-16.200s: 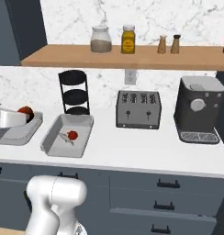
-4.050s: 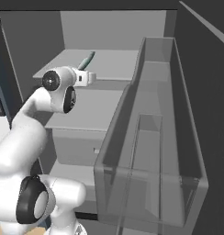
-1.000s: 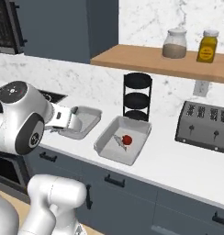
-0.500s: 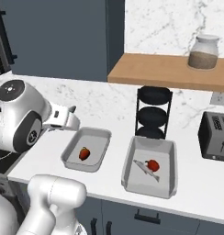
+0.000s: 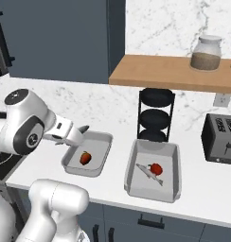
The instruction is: Place one bell pepper and one fish in each tupperware on the nearby counter, to pack two identical lunches.
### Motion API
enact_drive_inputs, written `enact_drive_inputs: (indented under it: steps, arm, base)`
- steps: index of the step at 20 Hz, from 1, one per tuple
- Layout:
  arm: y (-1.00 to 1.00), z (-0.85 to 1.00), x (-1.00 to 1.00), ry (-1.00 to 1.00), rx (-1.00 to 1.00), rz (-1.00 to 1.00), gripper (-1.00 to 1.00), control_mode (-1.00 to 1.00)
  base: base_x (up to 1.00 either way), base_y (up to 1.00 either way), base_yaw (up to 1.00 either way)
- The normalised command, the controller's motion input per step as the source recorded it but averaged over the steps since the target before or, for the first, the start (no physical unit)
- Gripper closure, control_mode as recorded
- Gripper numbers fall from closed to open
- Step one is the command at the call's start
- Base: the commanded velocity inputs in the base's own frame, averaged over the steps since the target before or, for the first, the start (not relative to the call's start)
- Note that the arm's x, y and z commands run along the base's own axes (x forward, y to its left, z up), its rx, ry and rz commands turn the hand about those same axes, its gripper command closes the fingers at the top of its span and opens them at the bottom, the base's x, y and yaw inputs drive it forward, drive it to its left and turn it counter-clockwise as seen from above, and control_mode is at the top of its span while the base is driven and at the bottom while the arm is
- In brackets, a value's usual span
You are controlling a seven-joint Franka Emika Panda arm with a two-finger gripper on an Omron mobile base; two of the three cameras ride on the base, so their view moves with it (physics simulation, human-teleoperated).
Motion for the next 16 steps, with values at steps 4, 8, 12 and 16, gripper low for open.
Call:
enact_drive_inputs:
  steps: [4, 8, 12, 16]
  arm:
    - [-0.15, -0.56, 0.40, 0.16, 0.00, 0.29, 1.00, -1.00]
    - [-0.24, -0.46, 0.30, 0.02, 0.00, 0.59, 1.00, -1.00]
    - [-0.06, -0.48, 0.36, -0.05, 0.00, 0.62, 1.00, -1.00]
    - [-0.01, -0.36, 0.48, -0.03, 0.00, 0.48, 1.00, -1.00]
  base:
    - [0.00, 0.00, 0.00]
    - [0.00, 0.00, 0.00]
    - [0.00, 0.00, 0.00]
    - [0.00, 0.00, 0.00]
